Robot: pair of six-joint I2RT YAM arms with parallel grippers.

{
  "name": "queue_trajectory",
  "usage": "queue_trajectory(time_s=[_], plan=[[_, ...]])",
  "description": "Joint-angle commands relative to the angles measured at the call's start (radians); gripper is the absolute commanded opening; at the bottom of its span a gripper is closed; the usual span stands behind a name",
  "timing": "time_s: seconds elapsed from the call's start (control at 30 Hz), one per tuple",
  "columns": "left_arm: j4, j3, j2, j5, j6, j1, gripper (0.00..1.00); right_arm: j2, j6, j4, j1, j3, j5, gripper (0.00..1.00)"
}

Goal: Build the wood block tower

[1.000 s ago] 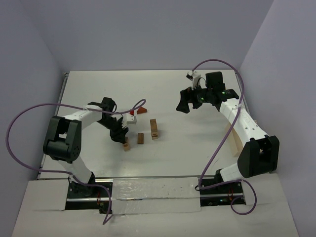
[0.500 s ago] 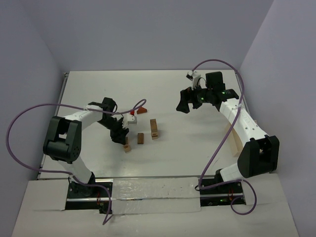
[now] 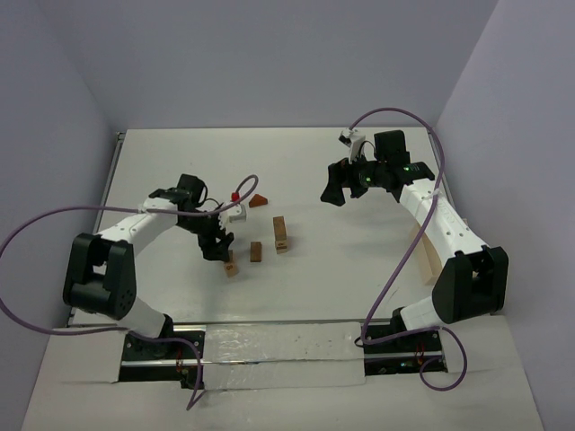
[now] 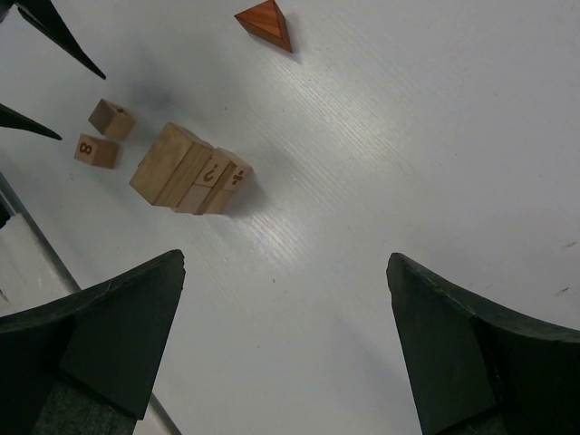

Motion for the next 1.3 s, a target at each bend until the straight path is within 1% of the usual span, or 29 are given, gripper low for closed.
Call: queue_trajectory(time_s=[0.0, 0.03, 0.13, 0.23, 0.33, 0.43, 0.53, 0.7, 0.77, 0.87, 1.03, 1.27], plan=[[0.116, -0.050, -0.120, -0.027, -0.127, -0.007, 0.85, -0.027, -0.005, 0.005, 0.009, 0.013, -0.014, 1.00], [0.129, -0.066, -0.139, -0.035, -0.150, -0.008, 0.85, -0.027, -0.004, 0.006, 0.008, 0.013, -0.014, 1.00], [0.149, -0.096, -0.168, -0.055, -0.195, -0.010, 0.71, -0.029, -0.004, 0.005, 0.009, 0.015, -0.017, 1.00], [0.195, -0.167, -0.231, -0.077, -0.277, -0.024, 0.59, -0.034, -0.003, 0.005, 0.009, 0.013, -0.016, 1.00], [0.260, -0.239, -0.334, -0.151, -0.318, -0.088, 0.51, -0.036, -0.003, 0.007, 0.009, 0.012, -0.015, 1.00], [0.300, -0.277, -0.368, -0.248, -0.358, -0.155, 0.45, -0.037, -0.003, 0.007, 0.009, 0.010, -0.014, 1.00], [0.304, -0.290, -0.378, -0.294, -0.378, -0.188, 0.45, -0.035, -0.001, 0.007, 0.009, 0.013, -0.017, 1.00], [0.360, -0.331, -0.390, -0.459, -0.418, -0.312, 0.46, -0.035, -0.001, 0.004, 0.009, 0.013, -0.014, 1.00], [0.383, -0.342, -0.387, -0.530, -0.431, -0.344, 0.46, -0.035, -0.001, 0.005, 0.009, 0.012, -0.014, 1.00], [0.399, -0.353, -0.386, -0.596, -0.448, -0.391, 0.46, -0.035, -0.001, 0.005, 0.009, 0.012, -0.015, 1.00], [0.408, -0.359, -0.389, -0.630, -0.468, -0.433, 0.46, -0.034, -0.001, 0.003, 0.009, 0.012, -0.016, 1.00], [0.416, -0.362, -0.380, -0.650, -0.470, -0.452, 0.46, -0.035, 0.000, 0.002, 0.009, 0.013, -0.014, 1.00]])
